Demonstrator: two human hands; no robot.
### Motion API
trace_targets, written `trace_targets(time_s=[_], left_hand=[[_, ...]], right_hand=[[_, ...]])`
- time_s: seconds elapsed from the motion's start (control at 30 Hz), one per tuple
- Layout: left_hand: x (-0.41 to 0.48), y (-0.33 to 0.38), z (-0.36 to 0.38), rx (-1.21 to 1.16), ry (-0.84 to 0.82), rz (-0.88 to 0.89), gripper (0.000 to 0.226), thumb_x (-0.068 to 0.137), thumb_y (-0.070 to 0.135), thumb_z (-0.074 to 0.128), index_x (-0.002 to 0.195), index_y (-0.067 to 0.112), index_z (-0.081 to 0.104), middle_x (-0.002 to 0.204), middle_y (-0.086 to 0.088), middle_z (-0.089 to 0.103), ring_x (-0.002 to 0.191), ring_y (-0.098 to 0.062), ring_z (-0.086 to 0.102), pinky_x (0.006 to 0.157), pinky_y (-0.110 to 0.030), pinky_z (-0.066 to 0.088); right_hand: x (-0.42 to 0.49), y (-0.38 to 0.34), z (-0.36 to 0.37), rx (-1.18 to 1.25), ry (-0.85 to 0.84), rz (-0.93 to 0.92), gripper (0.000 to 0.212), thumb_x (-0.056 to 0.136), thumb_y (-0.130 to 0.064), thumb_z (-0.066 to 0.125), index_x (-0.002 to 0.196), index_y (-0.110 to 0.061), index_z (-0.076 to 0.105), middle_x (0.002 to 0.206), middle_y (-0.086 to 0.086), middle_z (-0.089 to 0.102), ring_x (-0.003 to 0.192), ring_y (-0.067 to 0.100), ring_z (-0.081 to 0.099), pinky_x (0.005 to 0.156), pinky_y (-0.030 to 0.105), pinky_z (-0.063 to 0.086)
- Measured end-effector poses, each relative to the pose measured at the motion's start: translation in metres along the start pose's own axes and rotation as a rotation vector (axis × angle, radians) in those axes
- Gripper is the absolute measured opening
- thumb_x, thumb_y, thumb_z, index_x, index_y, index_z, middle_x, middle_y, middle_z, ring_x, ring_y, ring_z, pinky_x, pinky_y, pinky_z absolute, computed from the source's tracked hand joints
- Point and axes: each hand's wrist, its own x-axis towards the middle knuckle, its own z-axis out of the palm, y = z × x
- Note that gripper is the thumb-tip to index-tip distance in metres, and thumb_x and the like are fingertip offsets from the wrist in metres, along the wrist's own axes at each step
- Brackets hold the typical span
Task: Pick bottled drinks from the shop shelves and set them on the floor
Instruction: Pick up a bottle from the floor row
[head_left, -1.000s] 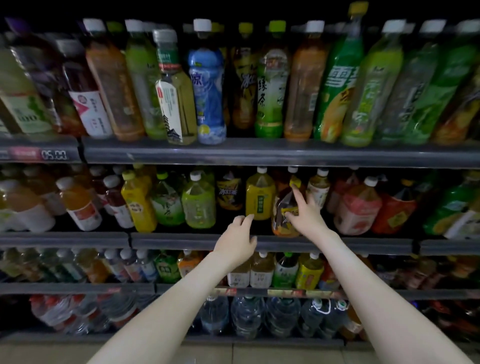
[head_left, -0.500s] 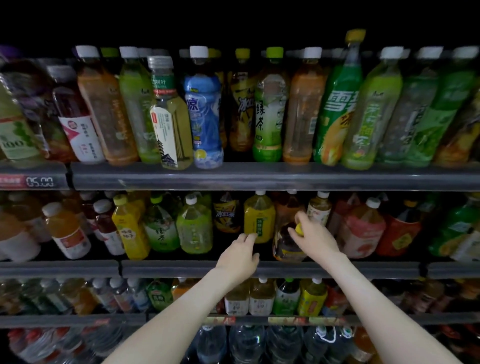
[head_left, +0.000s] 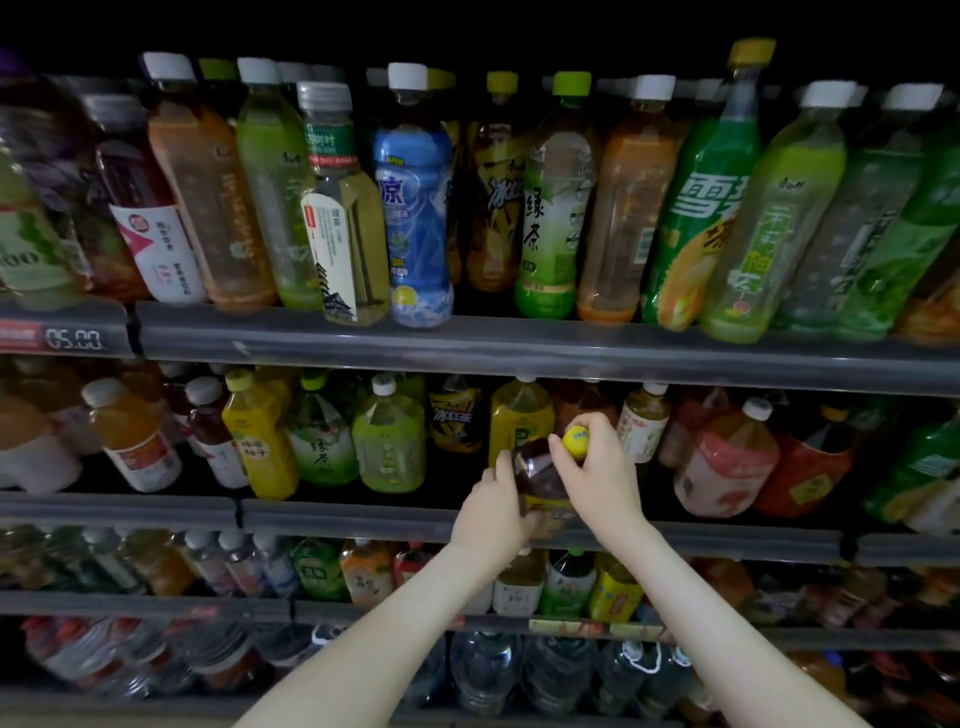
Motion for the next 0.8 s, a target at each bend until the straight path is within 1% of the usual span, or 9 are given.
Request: trace_targets(time_s=[0.23,0.3,0.4,0.47,0.53,0.6,0.63,0.7,0.8], left_hand=[[0.020,-0.045,-0.024,0.220,0.149,-0.074,0.073,0.092,0.022,0.056,0.151,0.012,0.013,0.129,-0.010,0.054,0.107,-0.026,0.060,0.070,-0.031,0.048],[0.028,-0.060,-0.028,0.289,0.156,-0.069,0.073,0.092,0.023,0.055,0.151,0.011,0.014,0.129,-0.010,0.055,0.110,-0.025,0.058,0.078,-0.032,0.050],[0.038,-0.083,-0.028,0.449,0.149,-0.040,0.067,0.093,0.024,0.050,0.150,0.008,0.020,0.130,-0.011,0.056,0.116,-0.027,0.052,0.094,-0.033,0.041],[0.044,-0.095,-0.029,0.533,0.166,-0.037,0.067,0.093,0.035,0.052,0.148,0.009,0.027,0.132,-0.009,0.053,0.121,-0.027,0.046,0.098,-0.034,0.034],[0.045,-0.100,-0.031,0.594,0.213,-0.038,0.070,0.085,0.051,0.061,0.138,0.010,0.044,0.127,-0.008,0.056,0.119,-0.027,0.048,0.099,-0.038,0.034],[0.044,-0.104,-0.032,0.629,0.291,-0.019,0.068,0.066,0.052,0.080,0.116,0.009,0.064,0.111,-0.013,0.063,0.105,-0.032,0.058,0.091,-0.043,0.044],[0.044,-0.106,-0.031,0.623,0.329,-0.014,0.067,0.058,0.048,0.086,0.110,0.010,0.068,0.109,-0.016,0.063,0.102,-0.035,0.060,0.089,-0.046,0.047],[0.047,-0.110,-0.034,0.576,0.370,0.005,0.070,0.054,0.039,0.089,0.115,0.012,0.068,0.119,-0.023,0.060,0.110,-0.041,0.059,0.092,-0.056,0.044],[0.055,-0.119,-0.041,0.580,0.366,0.037,0.078,0.055,0.037,0.090,0.125,0.013,0.063,0.128,-0.025,0.056,0.119,-0.043,0.054,0.097,-0.063,0.038]], right_hand=[[0.018,-0.026,0.065,0.065,-0.037,0.069,0.029,0.095,-0.036,0.056,0.114,-0.016,0.048,0.109,0.002,0.055,0.098,0.022,0.058,0.076,0.028,0.041],[0.023,-0.027,0.084,0.089,-0.052,0.096,0.032,0.094,-0.037,0.057,0.116,-0.014,0.049,0.111,0.004,0.057,0.101,0.024,0.057,0.080,0.030,0.045],[0.028,-0.029,0.109,0.111,-0.036,0.088,0.028,0.093,-0.033,0.061,0.109,-0.013,0.052,0.105,0.005,0.057,0.098,0.024,0.058,0.078,0.031,0.047],[0.033,-0.030,0.123,0.094,-0.002,0.039,0.027,0.091,-0.031,0.064,0.107,-0.011,0.054,0.103,0.006,0.057,0.093,0.025,0.058,0.073,0.028,0.044],[0.041,-0.031,0.131,0.050,0.001,-0.025,0.031,0.090,-0.032,0.066,0.109,-0.009,0.056,0.104,0.008,0.057,0.093,0.026,0.057,0.070,0.026,0.041],[0.050,-0.030,0.139,-0.050,-0.032,-0.051,0.043,0.088,-0.039,0.066,0.118,-0.010,0.053,0.112,0.012,0.053,0.101,0.029,0.052,0.075,0.031,0.042],[0.054,-0.027,0.142,-0.128,-0.055,-0.041,0.052,0.086,-0.044,0.067,0.124,-0.013,0.050,0.118,0.013,0.049,0.107,0.031,0.048,0.082,0.035,0.042],[0.058,-0.021,0.149,-0.213,-0.117,0.033,0.071,0.079,-0.051,0.070,0.134,-0.018,0.041,0.131,0.013,0.040,0.120,0.033,0.037,0.097,0.040,0.035],[0.052,-0.014,0.159,-0.082,-0.206,0.110,0.090,0.075,-0.043,0.077,0.146,-0.021,0.026,0.142,0.010,0.031,0.128,0.030,0.027,0.104,0.042,0.032]])
